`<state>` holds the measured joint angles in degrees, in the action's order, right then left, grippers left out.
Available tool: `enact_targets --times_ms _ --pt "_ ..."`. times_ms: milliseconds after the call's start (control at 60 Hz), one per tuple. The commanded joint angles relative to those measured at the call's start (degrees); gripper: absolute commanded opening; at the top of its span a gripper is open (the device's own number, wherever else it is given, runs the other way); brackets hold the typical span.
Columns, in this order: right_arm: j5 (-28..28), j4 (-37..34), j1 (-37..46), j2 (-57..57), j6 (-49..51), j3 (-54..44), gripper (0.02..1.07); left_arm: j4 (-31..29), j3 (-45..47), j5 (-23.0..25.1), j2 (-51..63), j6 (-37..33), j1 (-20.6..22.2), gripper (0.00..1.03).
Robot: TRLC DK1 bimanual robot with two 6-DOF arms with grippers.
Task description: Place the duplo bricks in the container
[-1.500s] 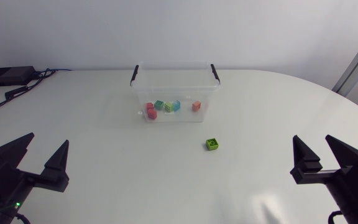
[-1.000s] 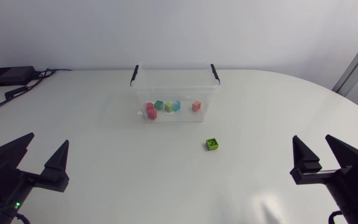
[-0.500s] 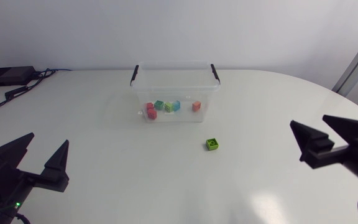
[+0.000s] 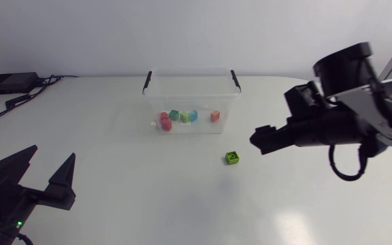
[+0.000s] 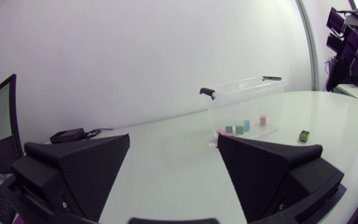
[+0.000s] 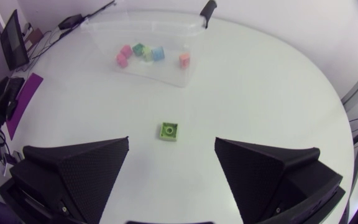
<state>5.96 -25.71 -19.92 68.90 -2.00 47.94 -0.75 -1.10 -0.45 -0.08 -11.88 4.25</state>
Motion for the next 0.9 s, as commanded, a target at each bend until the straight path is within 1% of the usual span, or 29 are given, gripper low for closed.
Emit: enact_targets --times_ms 0,83,167,350,500,667,733,783,883 --pt "-0.51 1.02 -1.52 7.03 -3.27 1.54 1.02 0.31 1.02 -0.08 -0.71 -0.69 0.06 0.99" --pt "-0.77 1.28 -2.67 12.48 -4.06 2.86 1.02 0.31 1.02 -0.08 -0.71 -0.69 -0.03 0.99" --pt "-4.46 4.09 -4.95 17.84 -3.8 3.82 1.02 0.31 1.02 -0.08 -0.71 -0.69 0.06 0.99" --pt "-4.99 3.48 -6.36 27.78 -6.17 9.1 1.02 0.31 1.02 -0.08 -0.71 -0.69 0.06 0.99" --pt "-7.63 3.65 -7.59 32.17 -7.58 12.09 1.02 0.31 1.02 -0.08 -0.8 -0.69 0.06 0.99" --pt "-10.0 3.21 -8.03 39.73 -8.28 16.04 1.02 0.31 1.02 -0.08 -0.71 -0.69 0.06 0.99" --pt "-10.0 2.07 -7.94 41.75 -8.72 17.27 0.99 0.31 1.02 -0.08 -0.8 -0.69 0.06 0.99" --pt "-10.0 2.16 -7.76 42.28 -8.81 17.36 0.99 0.31 1.02 -0.08 -0.8 -0.69 0.06 0.99" --pt "-9.91 2.07 -7.06 42.81 -8.55 17.62 0.91 0.31 1.02 -0.08 -0.8 -0.69 0.06 0.99"
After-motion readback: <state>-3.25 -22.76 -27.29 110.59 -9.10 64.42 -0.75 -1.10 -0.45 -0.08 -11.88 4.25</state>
